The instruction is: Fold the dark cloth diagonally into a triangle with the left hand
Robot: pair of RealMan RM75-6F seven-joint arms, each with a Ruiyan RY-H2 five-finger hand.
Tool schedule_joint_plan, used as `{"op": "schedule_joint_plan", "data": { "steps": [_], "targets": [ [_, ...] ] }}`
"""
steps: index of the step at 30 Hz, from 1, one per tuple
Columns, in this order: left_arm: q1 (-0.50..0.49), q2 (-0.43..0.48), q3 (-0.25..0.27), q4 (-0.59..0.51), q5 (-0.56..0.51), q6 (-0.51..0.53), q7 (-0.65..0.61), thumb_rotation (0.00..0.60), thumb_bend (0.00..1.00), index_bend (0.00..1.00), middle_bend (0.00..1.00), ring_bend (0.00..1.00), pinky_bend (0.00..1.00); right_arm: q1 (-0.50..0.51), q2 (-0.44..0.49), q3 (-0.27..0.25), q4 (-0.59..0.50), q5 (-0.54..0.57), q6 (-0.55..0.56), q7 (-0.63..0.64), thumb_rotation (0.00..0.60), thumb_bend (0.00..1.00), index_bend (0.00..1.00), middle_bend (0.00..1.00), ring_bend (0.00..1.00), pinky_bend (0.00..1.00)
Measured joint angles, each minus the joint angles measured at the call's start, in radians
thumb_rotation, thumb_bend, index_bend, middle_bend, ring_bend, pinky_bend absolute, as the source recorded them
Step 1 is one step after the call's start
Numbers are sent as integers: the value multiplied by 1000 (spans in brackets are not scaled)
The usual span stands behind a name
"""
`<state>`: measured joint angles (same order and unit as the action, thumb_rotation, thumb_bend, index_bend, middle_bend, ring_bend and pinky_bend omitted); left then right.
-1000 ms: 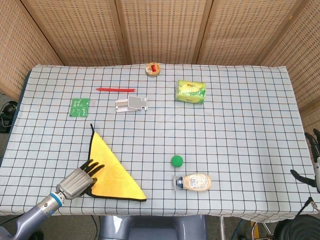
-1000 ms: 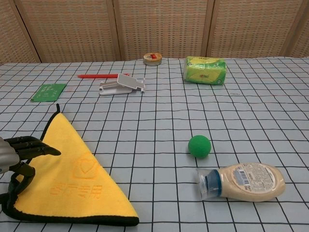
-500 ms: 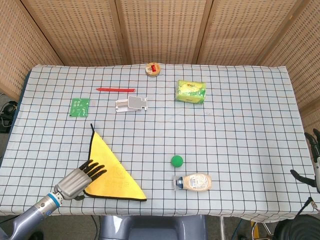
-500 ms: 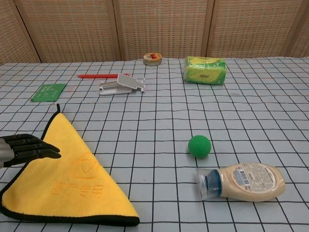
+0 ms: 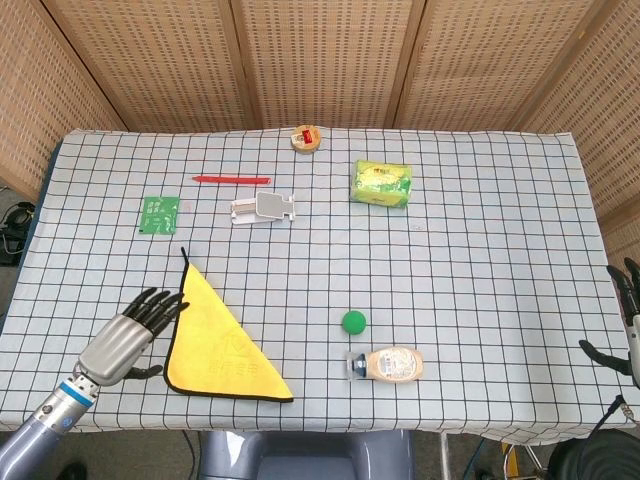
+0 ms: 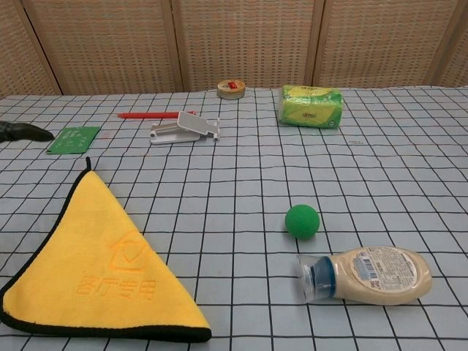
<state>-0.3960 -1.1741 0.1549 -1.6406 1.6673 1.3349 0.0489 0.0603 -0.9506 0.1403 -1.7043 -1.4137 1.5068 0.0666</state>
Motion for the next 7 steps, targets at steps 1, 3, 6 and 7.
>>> {"op": "schedule_joint_plan", "data": {
  "steps": [1,3,6,7],
  "targets": [
    [13,2,-11,-12,-20,18,9,600,39,0,0,0,0,0,0,0,0,-1,0,0,600,0,113,0,0,0],
    [46,7,-35,-41,-67,62,32,600,39,0,0,0,0,0,-1,-2,1,-3,0,0,600,0,113,0,0,0],
    [98,14,-64,-79,-136,125,77,600,40,0,0,0,0,1,-2,-4,4,-7,-2,0,600,0,113,0,0,0],
    [113,16,-72,-88,-156,142,94,600,40,0,0,0,0,1,-3,-4,5,-8,-2,0,600,0,113,0,0,0]
  ]
}}
